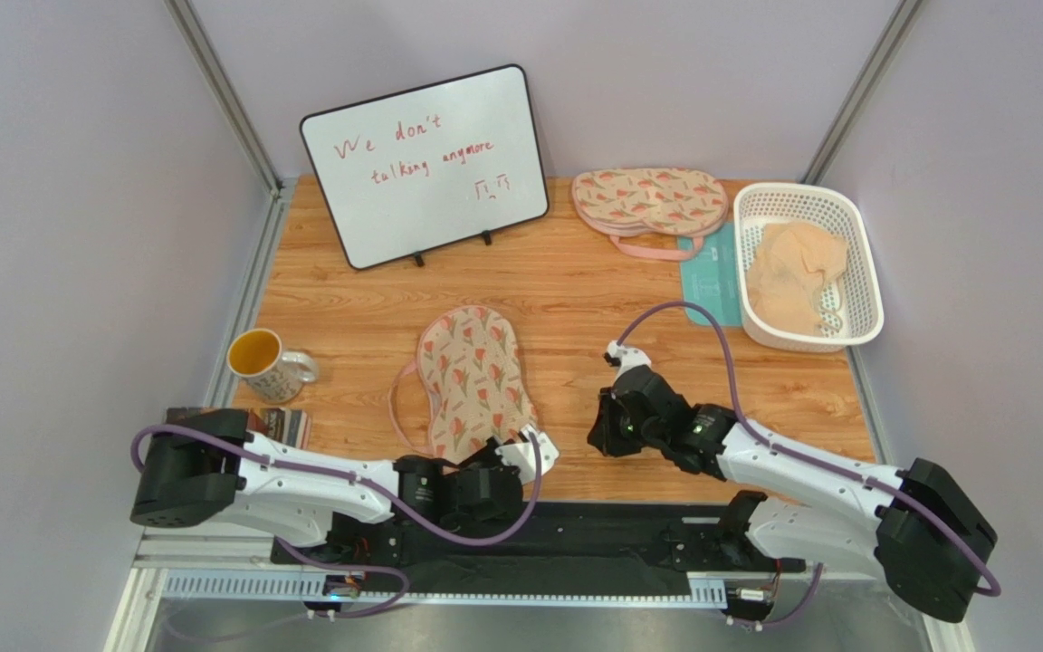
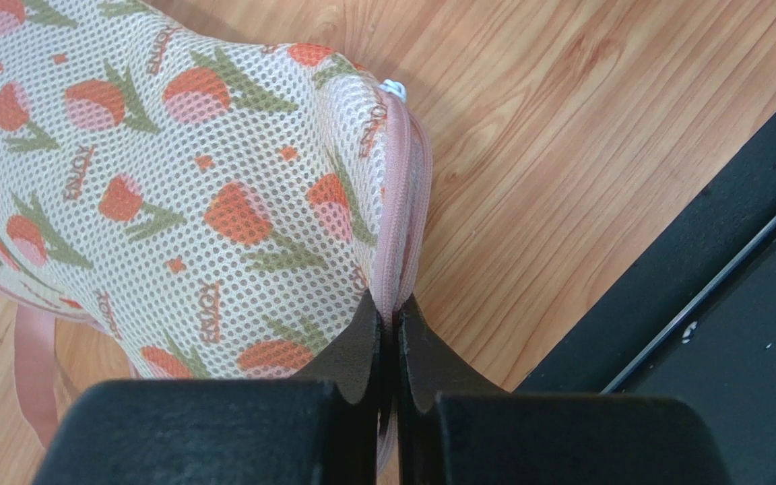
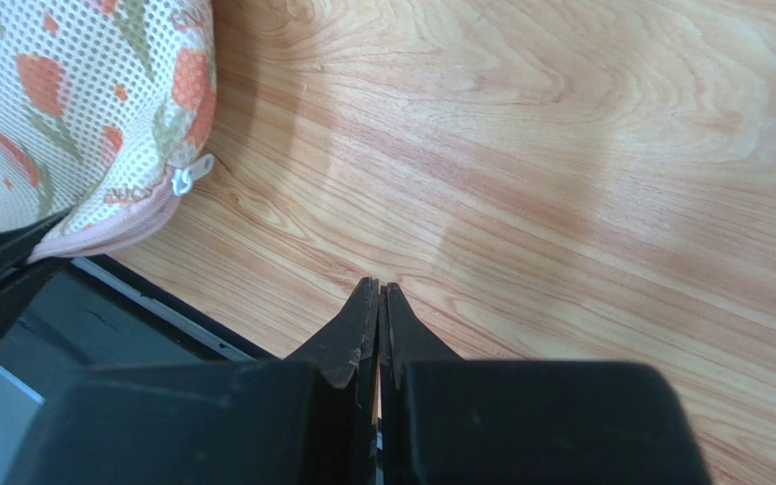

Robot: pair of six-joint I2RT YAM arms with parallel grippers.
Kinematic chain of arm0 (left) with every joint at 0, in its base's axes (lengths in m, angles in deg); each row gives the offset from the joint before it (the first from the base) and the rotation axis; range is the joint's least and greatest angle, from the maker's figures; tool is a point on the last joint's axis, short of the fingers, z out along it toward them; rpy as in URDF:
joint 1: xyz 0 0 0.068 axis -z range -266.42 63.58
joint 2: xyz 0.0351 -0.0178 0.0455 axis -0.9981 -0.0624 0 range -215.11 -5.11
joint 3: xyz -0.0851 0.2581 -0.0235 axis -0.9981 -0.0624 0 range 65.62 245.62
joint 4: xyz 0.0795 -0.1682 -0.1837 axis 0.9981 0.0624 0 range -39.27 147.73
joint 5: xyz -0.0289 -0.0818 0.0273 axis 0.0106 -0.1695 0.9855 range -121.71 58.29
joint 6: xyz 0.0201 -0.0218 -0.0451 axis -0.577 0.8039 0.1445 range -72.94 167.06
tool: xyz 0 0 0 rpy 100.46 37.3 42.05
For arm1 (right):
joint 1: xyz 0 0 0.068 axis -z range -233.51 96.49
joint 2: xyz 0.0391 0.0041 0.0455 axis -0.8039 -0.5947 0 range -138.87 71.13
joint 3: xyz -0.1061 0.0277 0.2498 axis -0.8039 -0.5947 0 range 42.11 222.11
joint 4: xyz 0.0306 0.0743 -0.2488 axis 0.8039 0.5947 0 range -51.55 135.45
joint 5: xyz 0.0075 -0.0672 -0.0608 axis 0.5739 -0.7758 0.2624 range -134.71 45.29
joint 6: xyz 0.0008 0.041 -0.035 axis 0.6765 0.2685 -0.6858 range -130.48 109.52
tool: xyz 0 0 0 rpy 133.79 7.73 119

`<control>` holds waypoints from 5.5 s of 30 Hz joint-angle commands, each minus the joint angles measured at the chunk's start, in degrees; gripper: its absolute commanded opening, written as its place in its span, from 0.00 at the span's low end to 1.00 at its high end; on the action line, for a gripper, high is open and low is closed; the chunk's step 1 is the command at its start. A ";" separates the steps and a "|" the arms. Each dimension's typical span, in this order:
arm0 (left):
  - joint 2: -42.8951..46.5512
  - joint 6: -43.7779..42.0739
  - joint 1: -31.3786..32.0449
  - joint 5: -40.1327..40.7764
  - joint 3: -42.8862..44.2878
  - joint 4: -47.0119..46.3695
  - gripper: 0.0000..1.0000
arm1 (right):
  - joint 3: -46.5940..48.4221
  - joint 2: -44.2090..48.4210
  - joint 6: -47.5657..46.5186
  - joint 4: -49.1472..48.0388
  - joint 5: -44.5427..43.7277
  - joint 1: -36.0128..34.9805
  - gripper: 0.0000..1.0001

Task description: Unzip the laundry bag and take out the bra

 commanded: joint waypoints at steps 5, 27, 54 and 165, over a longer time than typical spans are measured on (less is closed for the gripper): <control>-0.82 0.63 0.58 0.76 0.51 1.42 0.00 | 1.56 -0.46 -1.38 0.24 -0.79 0.14 0.00; -13.58 0.10 0.14 -3.54 18.81 1.68 1.00 | 4.46 15.09 -1.29 17.55 -9.67 0.14 0.48; 19.92 9.88 -38.70 -18.23 22.92 35.07 1.00 | 37.76 -25.14 -6.12 14.48 -20.65 -26.66 0.51; 27.92 4.06 -48.91 -28.33 20.38 35.26 0.93 | 22.56 14.57 31.35 59.30 -48.25 -13.48 0.95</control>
